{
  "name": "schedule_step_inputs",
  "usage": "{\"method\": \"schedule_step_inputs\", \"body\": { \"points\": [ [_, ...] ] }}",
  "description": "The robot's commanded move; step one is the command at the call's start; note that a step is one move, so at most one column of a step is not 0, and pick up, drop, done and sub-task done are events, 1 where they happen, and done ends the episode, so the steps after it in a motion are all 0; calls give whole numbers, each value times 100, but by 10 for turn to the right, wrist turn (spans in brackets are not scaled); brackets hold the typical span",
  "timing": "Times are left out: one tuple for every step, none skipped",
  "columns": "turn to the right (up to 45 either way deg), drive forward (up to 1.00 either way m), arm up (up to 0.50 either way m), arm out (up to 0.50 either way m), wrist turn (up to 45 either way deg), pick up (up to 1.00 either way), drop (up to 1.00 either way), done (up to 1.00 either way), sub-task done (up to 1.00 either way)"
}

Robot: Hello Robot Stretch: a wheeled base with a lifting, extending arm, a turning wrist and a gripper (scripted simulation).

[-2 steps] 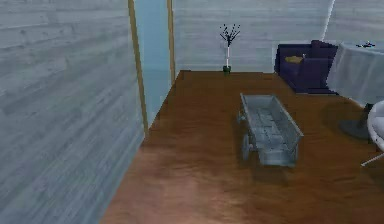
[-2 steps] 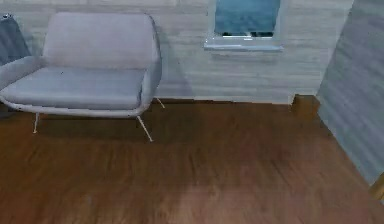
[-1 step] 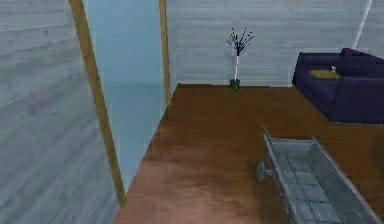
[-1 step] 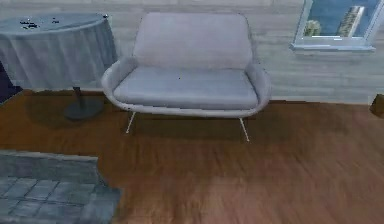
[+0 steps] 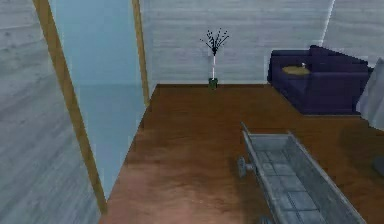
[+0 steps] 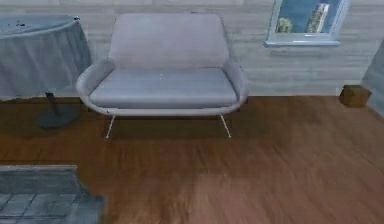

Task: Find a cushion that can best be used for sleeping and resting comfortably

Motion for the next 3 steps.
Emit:
{"method": "schedule_step_inputs", "body": {
  "points": [
    [0, 45, 0, 0, 0, 0, 0, 0, 0],
    [-90, 0, 0, 0, 0, 0, 0, 0, 0],
    [0, 100, 0, 0, 0, 0, 0, 0, 0]
  ]
}}
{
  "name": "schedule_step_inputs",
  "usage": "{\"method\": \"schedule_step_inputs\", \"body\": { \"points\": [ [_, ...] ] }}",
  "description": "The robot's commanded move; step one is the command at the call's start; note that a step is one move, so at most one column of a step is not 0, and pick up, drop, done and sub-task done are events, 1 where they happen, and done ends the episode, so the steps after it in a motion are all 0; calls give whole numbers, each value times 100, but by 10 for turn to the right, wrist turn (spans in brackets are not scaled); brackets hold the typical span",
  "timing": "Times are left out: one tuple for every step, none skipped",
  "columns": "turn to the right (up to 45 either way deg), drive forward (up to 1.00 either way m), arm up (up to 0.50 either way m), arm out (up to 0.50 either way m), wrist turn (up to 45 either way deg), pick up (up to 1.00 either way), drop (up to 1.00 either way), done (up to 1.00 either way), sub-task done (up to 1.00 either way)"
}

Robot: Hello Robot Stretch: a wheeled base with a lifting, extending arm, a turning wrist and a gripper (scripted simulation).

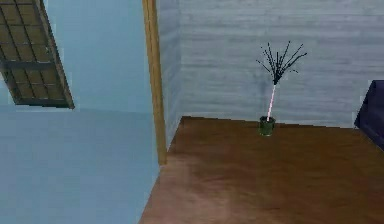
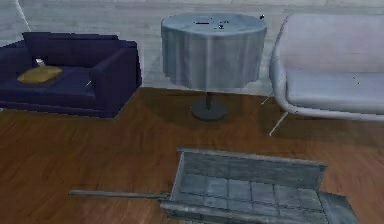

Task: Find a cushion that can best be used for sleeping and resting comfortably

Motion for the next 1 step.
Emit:
{"method": "schedule_step_inputs", "body": {
  "points": [
    [0, 25, 0, 0, 0, 0, 0, 0, 0]
  ]
}}
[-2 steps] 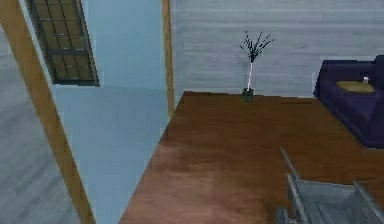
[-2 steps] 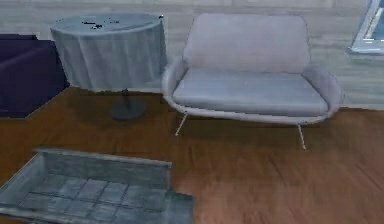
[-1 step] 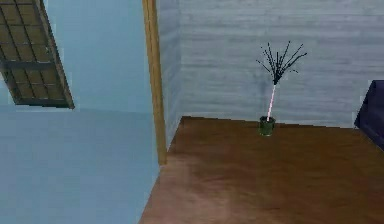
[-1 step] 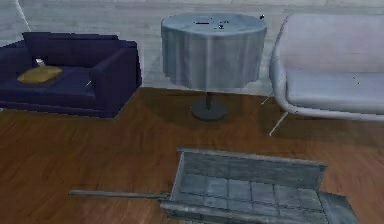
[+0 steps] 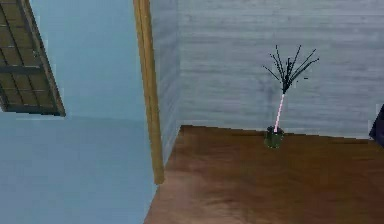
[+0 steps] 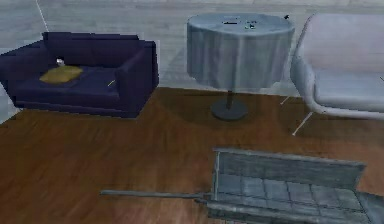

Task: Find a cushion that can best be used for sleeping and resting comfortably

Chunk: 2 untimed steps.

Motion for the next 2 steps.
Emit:
{"method": "schedule_step_inputs", "body": {
  "points": [
    [300, 0, 0, 0, 0, 0, 0, 0, 0],
    [0, 100, 0, 0, 0, 0, 0, 0, 0]
  ]
}}
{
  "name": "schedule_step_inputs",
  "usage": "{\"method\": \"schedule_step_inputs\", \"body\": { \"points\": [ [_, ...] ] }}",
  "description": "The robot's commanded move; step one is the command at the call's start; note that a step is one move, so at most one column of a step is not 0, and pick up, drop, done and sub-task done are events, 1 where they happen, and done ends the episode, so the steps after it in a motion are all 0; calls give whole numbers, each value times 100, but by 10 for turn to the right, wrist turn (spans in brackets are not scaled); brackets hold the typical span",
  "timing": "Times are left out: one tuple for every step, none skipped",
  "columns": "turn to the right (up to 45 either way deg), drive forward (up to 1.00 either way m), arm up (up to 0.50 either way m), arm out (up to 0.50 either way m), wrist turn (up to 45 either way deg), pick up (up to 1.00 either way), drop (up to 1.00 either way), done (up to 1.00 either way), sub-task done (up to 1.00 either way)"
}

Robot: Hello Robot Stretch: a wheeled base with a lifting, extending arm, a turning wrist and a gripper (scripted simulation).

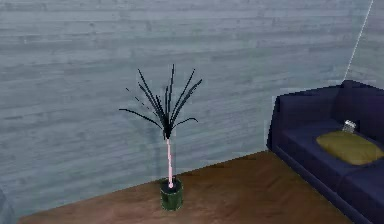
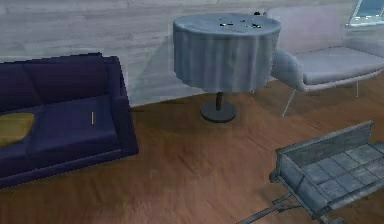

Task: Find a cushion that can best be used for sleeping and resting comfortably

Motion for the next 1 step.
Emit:
{"method": "schedule_step_inputs", "body": {
  "points": [
    [180, 0, 0, 0, 0, 0, 0, 0, 0]
  ]
}}
